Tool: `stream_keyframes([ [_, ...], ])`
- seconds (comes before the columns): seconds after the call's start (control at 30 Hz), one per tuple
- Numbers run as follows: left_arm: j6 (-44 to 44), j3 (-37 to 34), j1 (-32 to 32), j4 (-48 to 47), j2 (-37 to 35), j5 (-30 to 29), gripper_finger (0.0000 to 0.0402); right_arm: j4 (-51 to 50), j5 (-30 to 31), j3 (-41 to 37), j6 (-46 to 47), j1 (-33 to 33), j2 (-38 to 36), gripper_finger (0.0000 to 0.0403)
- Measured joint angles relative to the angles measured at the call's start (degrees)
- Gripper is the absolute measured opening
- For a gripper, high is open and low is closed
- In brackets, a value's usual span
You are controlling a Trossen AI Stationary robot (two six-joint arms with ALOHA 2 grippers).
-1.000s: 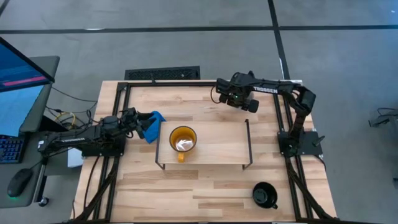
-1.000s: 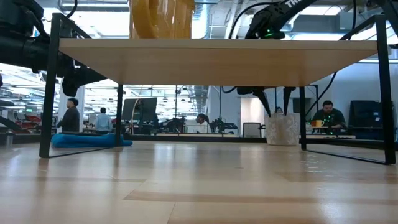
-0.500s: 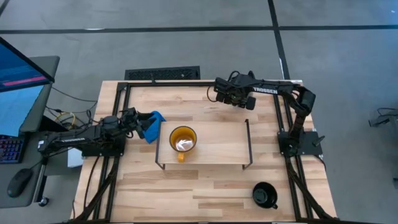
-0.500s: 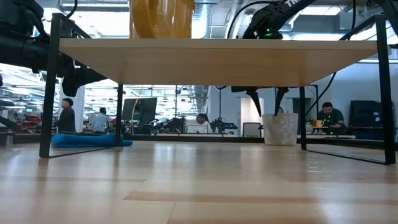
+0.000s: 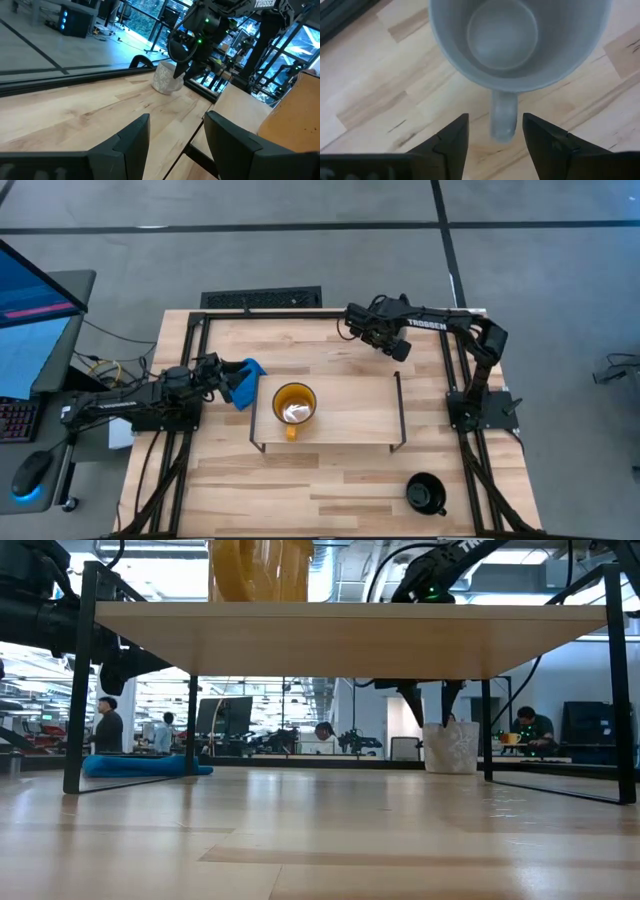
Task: Stack small to large cups/mugs on shelf
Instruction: Put the gray cup on the shelf
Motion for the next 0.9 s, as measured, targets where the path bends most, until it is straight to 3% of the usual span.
stream_keyframes([
  [0.9,0.7,0.0,0.0,0.0,0.0,0.0,0.0179,-4.1,1.0,0.0,2.3,0.1,0.0,0.0208],
])
